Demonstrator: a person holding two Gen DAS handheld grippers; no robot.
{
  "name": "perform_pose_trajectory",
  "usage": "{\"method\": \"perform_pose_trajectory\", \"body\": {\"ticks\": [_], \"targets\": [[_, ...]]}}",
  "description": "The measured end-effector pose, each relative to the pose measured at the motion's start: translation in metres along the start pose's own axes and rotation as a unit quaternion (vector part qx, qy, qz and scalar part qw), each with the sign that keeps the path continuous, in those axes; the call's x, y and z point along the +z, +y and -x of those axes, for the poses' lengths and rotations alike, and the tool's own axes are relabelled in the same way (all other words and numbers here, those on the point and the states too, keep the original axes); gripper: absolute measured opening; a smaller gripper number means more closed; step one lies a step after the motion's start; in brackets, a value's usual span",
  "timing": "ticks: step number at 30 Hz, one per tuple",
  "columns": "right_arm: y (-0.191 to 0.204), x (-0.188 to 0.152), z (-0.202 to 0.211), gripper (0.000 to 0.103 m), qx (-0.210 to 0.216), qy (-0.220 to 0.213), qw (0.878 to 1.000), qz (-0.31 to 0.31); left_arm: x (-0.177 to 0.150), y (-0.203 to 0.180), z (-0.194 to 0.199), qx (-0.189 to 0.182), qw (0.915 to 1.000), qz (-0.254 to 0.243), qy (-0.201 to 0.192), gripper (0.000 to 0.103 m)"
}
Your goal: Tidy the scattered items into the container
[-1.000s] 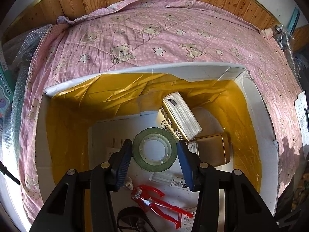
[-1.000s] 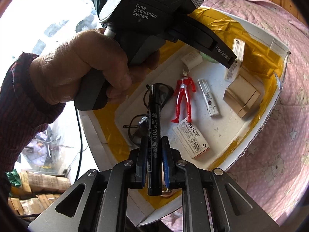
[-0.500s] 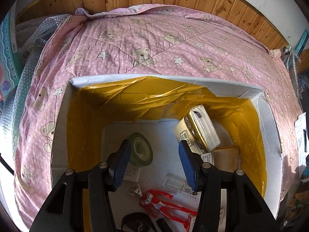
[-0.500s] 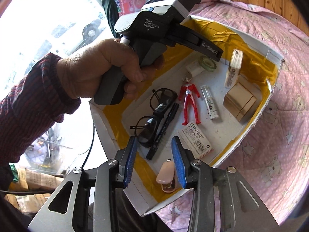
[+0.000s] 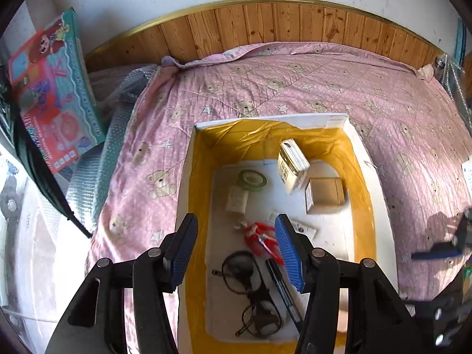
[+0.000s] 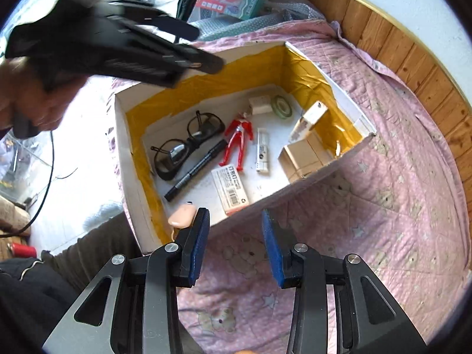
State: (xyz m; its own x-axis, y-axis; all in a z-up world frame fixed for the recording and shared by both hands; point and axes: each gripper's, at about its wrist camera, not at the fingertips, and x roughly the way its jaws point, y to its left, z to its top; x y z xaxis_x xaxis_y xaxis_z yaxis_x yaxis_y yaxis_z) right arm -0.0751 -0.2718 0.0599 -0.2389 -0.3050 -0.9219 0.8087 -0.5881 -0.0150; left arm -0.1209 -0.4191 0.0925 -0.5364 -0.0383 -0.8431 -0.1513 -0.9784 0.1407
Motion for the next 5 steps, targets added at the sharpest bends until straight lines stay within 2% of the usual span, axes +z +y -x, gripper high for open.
{"method": "perform_pose_trajectory", "body": {"ticks": [2, 5], "targets": [[-0.007, -0.001, 0.002, 0.044, -0.007, 0.003, 1.000, 0.005, -0.020, -0.003, 0.026, 0.004, 0.9999, 0.011, -0.006, 0.058], [-0.008, 0.002, 0.009, 0.044, -0.009, -0.001, 1.000, 0.010, -0.043, -0.005, 0.053, 0.000, 0.9995, 0.032, -0.006, 0.058]]}}
